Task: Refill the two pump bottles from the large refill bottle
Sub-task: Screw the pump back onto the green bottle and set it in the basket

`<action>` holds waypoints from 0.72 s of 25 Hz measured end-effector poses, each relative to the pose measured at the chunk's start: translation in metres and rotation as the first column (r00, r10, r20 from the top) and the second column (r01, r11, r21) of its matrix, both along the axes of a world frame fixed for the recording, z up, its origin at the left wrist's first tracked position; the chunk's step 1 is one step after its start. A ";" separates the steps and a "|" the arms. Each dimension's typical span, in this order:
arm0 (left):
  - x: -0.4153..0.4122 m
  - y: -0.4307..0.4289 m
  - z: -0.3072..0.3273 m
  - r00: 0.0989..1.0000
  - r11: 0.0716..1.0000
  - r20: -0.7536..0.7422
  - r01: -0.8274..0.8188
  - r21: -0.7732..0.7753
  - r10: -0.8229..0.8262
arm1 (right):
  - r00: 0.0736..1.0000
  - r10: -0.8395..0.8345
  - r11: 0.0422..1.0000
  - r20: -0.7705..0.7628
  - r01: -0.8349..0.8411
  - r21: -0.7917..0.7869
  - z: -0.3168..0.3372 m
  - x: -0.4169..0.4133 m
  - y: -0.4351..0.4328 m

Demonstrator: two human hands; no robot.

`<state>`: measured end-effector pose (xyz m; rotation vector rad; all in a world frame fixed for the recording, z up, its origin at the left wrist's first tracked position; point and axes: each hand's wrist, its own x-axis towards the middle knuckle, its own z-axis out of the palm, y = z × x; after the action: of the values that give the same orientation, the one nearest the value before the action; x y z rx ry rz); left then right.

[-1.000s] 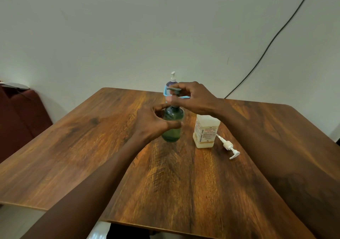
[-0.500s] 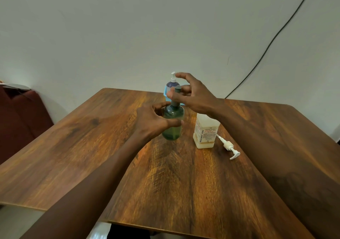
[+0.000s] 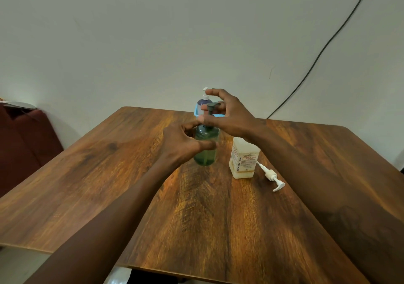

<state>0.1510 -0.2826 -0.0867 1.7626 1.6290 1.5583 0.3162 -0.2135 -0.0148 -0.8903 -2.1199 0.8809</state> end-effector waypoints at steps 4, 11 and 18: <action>-0.004 0.002 -0.001 0.999 1.000 0.032 -0.004 -0.002 0.005 | 0.996 0.058 0.991 -0.072 -0.067 -0.120 -0.001 0.009 0.000; 0.006 0.001 -0.005 0.996 0.996 -0.015 -0.084 0.035 0.084 | 0.958 -0.261 0.950 -0.120 0.277 0.145 -0.014 -0.006 -0.012; 0.029 -0.003 -0.003 0.992 0.984 0.040 -0.125 0.123 0.121 | 0.890 -0.422 0.848 -0.173 0.455 0.272 -0.016 -0.013 -0.023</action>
<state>0.1797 -0.2857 -0.0900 1.7167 1.6873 1.7715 0.3035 -0.2362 -0.0311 -1.0752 -1.7841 0.3411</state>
